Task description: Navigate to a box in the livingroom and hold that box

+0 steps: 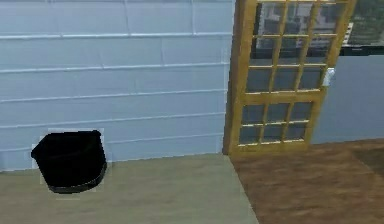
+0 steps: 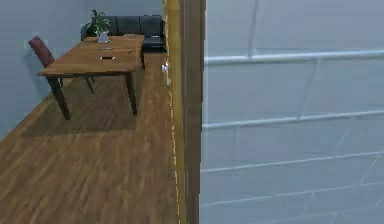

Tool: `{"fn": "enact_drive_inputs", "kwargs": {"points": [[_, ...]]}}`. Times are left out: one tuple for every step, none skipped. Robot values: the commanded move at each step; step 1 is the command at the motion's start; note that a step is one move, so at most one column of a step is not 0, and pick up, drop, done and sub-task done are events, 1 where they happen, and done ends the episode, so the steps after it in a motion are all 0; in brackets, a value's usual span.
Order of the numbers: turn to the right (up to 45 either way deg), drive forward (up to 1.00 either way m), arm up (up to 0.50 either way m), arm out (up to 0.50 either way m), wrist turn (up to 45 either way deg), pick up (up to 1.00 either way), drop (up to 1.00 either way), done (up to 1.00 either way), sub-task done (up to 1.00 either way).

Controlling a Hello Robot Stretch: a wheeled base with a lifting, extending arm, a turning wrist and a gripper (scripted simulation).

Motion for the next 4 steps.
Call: {"fn": "enact_drive_inputs", "kwargs": {"points": [[0.0,0.20,0.00,0.00,0.0,0.00,0.00,0.00,0.00],[33.0,0.00,0.00,0.00,0.0,0.00,0.00,0.00,0.00],[0.0,0.45,0.00,0.00,0.0,0.00,0.00,0.00,0.00],[42.0,0.00,0.00,0.00,0.0,0.00,0.00,0.00,0.00]]}}
